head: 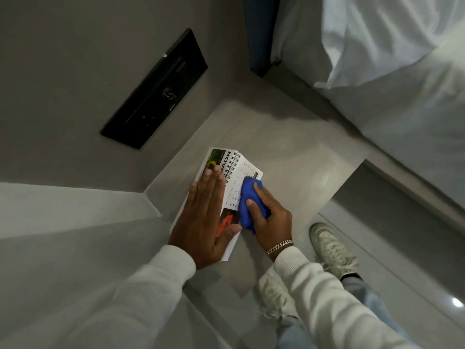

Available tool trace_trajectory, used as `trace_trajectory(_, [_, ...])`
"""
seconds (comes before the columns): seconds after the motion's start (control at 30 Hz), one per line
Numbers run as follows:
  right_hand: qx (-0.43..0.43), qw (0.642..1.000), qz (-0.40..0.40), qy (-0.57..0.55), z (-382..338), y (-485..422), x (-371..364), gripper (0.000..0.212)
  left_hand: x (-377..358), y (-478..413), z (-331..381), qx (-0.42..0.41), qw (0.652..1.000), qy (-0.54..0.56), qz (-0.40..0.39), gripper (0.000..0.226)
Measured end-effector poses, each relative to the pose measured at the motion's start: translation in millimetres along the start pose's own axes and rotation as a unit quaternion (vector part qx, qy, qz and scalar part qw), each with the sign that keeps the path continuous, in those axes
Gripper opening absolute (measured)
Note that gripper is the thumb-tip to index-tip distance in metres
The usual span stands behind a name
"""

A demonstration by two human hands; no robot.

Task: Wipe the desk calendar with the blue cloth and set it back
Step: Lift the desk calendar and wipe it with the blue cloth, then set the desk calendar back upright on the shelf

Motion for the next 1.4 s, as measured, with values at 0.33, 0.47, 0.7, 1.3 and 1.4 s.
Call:
trace_trajectory(0.33, [0.149, 0.917, -0.131, 0.346, -24, -57, 122, 0.037, 11, 9, 25, 0.114, 0.991, -0.03, 0.069, 0.079])
trace_trajectory(0.47, [0.231, 0.852, -0.146, 0.446, -15, -90, 133, 0.039, 9, 24, 39, 0.243, 0.951, 0.037, 0.186, 0.081])
trace_trajectory(0.7, [0.168, 0.76, -0.207, 0.592, 20, -89, 131, 0.067, -14, 56, 44, 0.402, 0.843, 0.148, 0.326, 0.067])
trace_trajectory(1.3, [0.147, 0.947, -0.244, 0.148, -101, -72, 57, 0.023, -28, 47, 97, 0.531, 0.453, 0.516, 0.496, 0.04])
trace_trajectory(1.4, [0.149, 0.95, -0.236, 0.141, -108, -84, 57, 0.025, -21, 41, 79, 0.491, 0.481, 0.532, 0.494, 0.053])
Point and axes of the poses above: each hand's wrist, its own y-axis away from the middle knuckle, its own x-axis out of the back of the hand, z = x × y, the point moved 1 cm from there along -y, towards the middle knuckle, and after that the axes turned 8 degrees about -z, right-handed, at the moved point
